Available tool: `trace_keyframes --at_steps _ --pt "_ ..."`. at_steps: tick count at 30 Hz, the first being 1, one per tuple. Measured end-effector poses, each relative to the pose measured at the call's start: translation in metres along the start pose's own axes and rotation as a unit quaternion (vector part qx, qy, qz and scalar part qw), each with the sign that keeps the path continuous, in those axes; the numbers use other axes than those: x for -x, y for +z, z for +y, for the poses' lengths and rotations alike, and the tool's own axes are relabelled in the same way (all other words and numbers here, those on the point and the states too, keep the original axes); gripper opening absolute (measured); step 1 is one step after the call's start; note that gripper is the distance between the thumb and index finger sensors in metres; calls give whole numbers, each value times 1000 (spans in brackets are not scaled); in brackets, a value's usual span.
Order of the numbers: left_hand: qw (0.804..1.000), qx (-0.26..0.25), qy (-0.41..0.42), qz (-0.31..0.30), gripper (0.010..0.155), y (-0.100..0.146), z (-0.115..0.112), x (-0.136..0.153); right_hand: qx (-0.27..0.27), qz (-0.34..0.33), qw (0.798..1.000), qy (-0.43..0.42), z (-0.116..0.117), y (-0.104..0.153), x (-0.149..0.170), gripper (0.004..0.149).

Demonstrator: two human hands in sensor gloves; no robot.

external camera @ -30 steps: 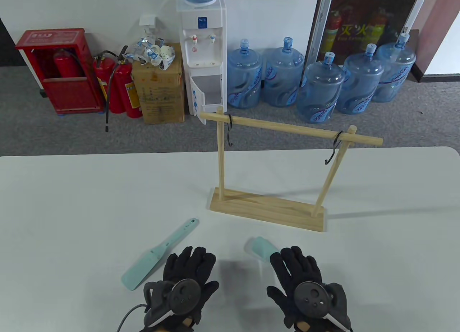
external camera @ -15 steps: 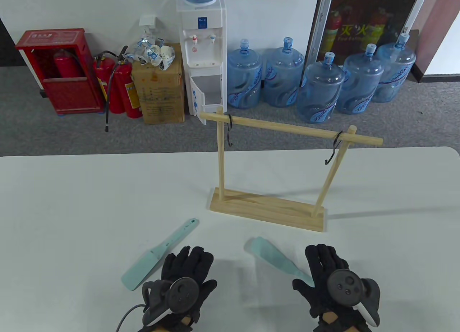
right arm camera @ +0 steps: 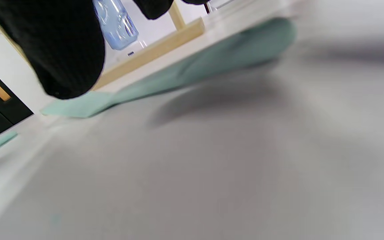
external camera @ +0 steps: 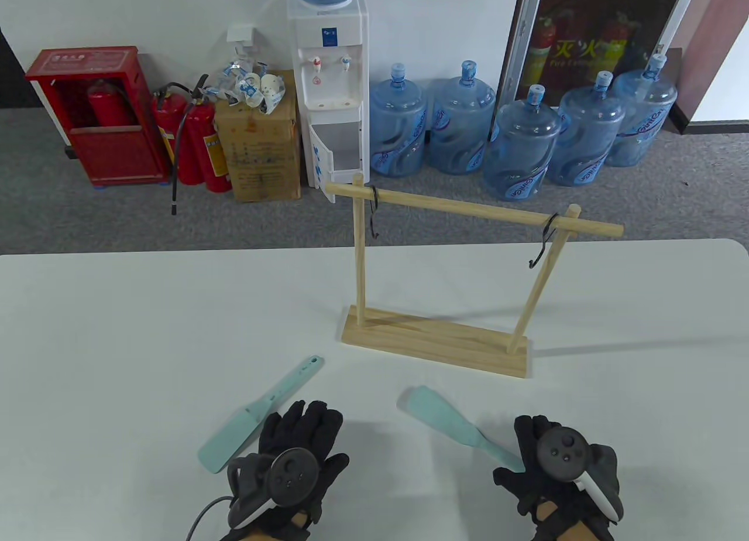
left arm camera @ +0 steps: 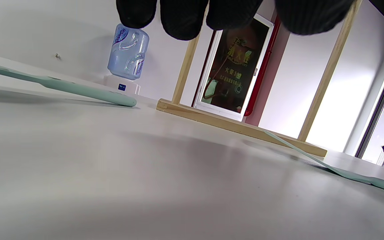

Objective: Hook dessert spatula onto s-hook

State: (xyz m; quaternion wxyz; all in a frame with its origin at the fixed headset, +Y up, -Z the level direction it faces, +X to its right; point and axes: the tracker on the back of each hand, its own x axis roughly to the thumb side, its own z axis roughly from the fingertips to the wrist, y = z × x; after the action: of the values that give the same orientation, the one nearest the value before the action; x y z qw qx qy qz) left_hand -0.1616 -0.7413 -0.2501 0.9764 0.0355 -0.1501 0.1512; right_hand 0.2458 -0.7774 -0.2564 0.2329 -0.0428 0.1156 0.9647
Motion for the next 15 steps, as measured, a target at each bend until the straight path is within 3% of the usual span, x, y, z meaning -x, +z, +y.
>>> trace_keyframes --at_steps 8,15 --pt "1000 2 0 2 69 0 0 1 -49 24 998 26 11 -6 5 86" --pt "1000 6 -1 6 68 0 0 1 -13 28 999 39 10 -6 1 67"
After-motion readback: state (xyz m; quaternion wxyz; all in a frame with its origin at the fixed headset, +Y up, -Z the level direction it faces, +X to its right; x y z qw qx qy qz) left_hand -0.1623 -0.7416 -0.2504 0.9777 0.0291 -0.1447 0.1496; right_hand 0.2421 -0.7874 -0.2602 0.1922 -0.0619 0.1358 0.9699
